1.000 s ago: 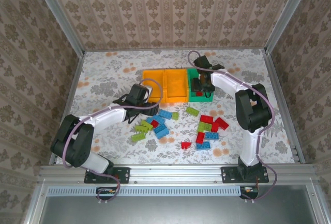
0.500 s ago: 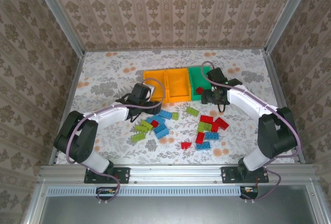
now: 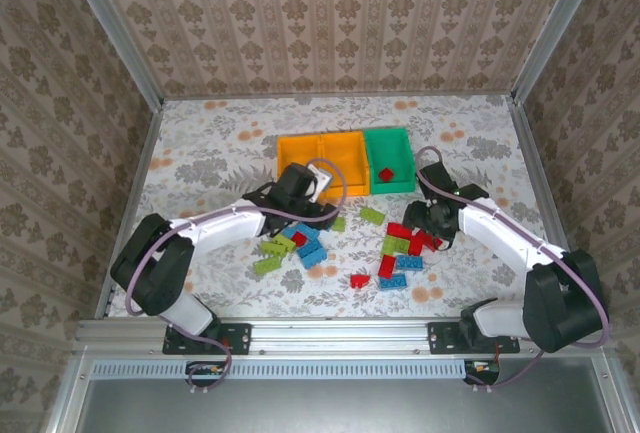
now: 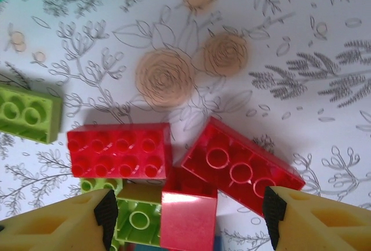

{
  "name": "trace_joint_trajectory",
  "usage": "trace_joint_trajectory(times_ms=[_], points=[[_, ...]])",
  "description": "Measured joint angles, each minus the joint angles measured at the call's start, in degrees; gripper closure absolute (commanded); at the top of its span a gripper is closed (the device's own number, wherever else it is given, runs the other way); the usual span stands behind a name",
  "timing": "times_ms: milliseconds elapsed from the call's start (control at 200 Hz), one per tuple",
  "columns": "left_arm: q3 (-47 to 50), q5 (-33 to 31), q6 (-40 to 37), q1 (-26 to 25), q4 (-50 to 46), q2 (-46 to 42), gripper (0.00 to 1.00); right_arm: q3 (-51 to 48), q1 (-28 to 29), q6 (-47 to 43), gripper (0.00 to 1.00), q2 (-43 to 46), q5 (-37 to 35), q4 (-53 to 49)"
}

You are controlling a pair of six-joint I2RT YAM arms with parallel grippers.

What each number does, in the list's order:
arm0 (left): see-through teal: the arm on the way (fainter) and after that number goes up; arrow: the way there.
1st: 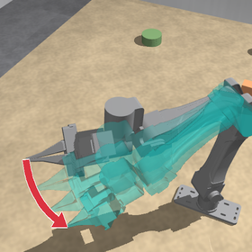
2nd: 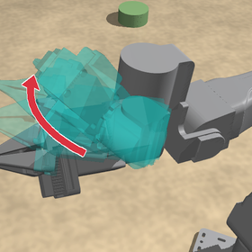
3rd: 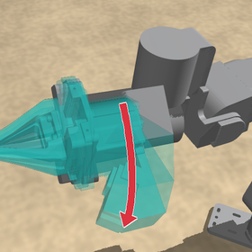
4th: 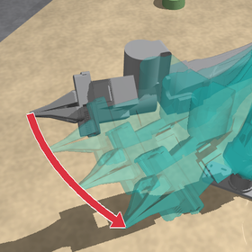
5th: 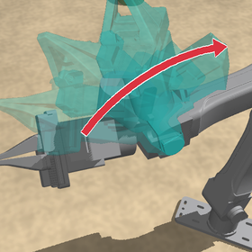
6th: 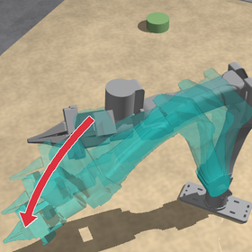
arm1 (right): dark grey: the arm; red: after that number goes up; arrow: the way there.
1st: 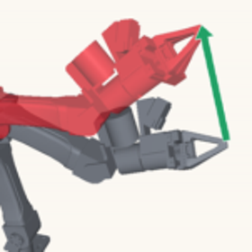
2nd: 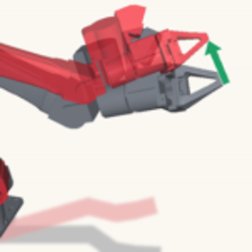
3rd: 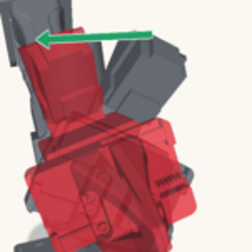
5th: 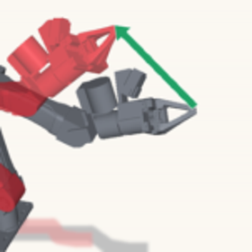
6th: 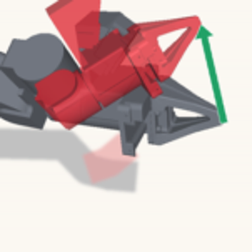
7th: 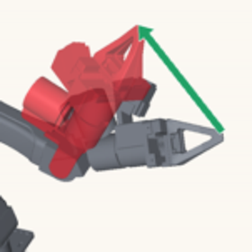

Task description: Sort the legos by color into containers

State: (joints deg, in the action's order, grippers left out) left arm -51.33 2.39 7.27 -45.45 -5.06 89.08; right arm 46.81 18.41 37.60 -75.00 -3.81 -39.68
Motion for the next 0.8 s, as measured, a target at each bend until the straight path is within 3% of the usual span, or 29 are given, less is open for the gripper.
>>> trace_joint_trajectory(times_ms=[200, 360, 800], points=[[-2.86, 2.43, 2.12, -10.38, -4.48, 0.02, 0.2, -2.34, 0.22, 2.73, 0.29, -0.17, 1.03, 0.28], [-10.69, 4.02, 5.64, -17.18, -9.35, 4.59, 0.2, -2.43, 0.22, 3.15, 0.26, -0.7, 1.05, 0.63], [-23.47, 6.91, 13.05, -23.17, -20.2, 18.73, 0.27, -4.15, -0.61, 2.82, 0.19, 1.29, -1.46, 1.53]])
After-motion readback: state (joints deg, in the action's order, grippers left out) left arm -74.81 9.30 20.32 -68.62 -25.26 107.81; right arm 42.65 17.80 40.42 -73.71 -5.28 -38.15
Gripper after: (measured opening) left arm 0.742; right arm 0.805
